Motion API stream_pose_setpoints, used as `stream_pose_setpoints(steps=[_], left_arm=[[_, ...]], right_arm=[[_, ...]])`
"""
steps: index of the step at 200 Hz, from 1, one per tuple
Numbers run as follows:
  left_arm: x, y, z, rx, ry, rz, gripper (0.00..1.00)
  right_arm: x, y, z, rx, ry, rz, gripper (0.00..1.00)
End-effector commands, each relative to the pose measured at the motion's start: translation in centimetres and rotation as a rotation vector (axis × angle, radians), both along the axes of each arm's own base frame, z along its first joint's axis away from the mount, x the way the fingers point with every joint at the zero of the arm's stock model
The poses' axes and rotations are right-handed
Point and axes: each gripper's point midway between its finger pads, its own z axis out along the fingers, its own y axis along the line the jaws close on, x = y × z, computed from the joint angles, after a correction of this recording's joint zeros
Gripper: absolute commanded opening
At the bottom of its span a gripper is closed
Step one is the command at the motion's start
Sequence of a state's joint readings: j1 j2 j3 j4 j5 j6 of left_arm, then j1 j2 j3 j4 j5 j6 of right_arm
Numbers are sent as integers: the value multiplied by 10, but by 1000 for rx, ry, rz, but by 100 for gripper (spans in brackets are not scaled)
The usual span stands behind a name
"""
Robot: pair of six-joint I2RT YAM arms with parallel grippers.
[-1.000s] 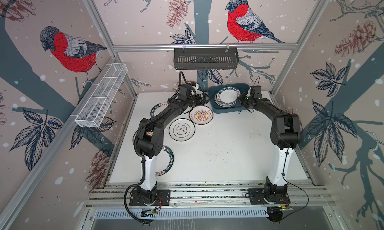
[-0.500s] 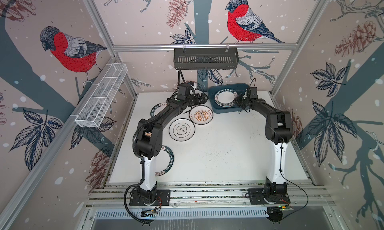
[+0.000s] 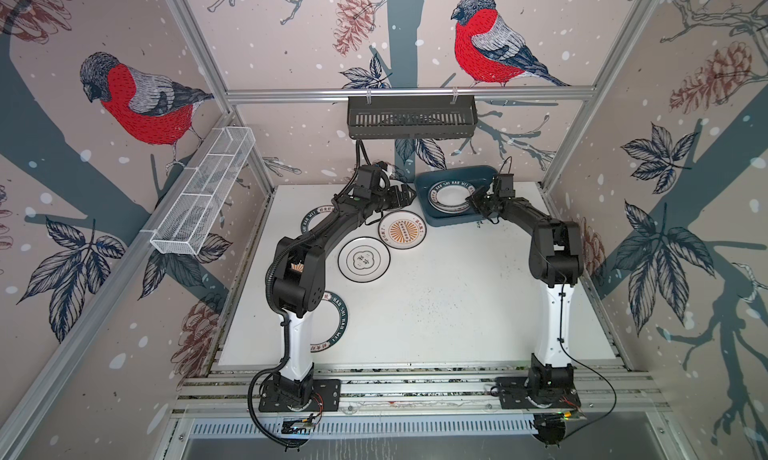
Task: Place the plates into the plastic bin on the countertop
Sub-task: 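Lower the plate onto the stack in the bin and open the right gripper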
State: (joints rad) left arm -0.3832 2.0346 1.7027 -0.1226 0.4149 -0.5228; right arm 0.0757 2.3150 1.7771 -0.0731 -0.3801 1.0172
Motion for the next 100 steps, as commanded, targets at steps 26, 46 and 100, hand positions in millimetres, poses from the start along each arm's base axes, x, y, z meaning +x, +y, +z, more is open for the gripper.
stream_pose_setpoints(steps=[26, 46, 100], left_arm=[[1, 2, 1, -2, -3, 9, 96], [0, 2, -2, 1, 3, 10, 96], [-6, 5, 0, 2, 0, 15, 96]], right_arm=[[-5, -3, -5, -58, 27, 2, 34], [-6, -4, -3, -75, 30, 3, 38], [-8, -11, 14, -161, 8, -1, 57]])
